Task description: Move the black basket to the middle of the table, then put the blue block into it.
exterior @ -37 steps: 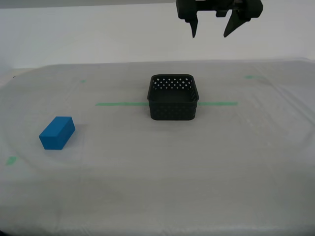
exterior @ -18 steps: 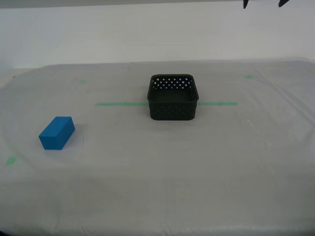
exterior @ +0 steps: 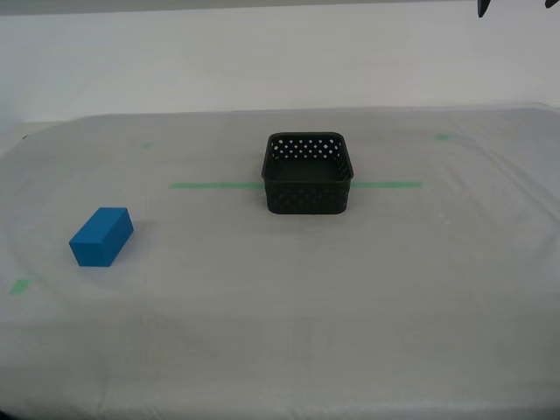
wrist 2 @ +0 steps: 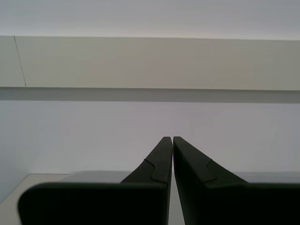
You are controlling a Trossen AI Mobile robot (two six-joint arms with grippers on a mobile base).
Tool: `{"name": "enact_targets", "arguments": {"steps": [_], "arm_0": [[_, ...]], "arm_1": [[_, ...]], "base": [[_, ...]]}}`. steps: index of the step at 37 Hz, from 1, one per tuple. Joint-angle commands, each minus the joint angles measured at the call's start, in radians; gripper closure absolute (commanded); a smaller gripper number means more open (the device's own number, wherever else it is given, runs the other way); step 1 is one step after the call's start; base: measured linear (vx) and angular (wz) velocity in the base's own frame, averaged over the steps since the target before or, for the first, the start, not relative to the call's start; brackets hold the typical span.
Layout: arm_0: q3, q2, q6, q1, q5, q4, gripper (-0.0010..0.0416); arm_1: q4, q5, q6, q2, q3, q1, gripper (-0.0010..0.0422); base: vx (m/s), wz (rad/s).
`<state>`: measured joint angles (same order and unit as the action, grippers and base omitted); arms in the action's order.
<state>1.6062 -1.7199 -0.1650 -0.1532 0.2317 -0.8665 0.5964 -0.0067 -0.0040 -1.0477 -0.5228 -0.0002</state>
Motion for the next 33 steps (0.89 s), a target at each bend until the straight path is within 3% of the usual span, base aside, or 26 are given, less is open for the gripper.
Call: {"name": "enact_targets", "arguments": {"steps": [1,10,16,21,28,33], "arm_0": [[-0.055,0.005,0.020,0.016,-0.004,0.072,0.0007],[-0.263,0.021,0.051,0.023,-0.075,0.212,0.0007],[-0.364,0.022,0.063,0.024,-0.166,0.292,0.0007],[-0.407,0.022,0.066,0.024,-0.163,0.336,0.0007],[-0.409,0.022,0.113,0.024,-0.163,0.346,0.0007],[-0.409,0.022,0.112,0.024,-0.163,0.346,0.0007]], "arm_1": [[0.003,-0.001,0.002,0.000,0.000,0.000,0.0412],[0.003,-0.001,0.002,0.000,0.000,0.000,0.0412],[0.003,-0.001,0.002,0.000,0.000,0.000,0.0412],[0.003,0.000,0.002,0.000,0.000,0.000,0.0412],[0.004,0.000,0.002,0.000,0.000,0.000,0.0412],[0.003,-0.001,0.002,0.000,0.000,0.000,0.0412]], "base": [[0.000,0.000],[0.000,0.000],[0.000,0.000],[0.000,0.000],[0.000,0.000],[0.000,0.000]]}}
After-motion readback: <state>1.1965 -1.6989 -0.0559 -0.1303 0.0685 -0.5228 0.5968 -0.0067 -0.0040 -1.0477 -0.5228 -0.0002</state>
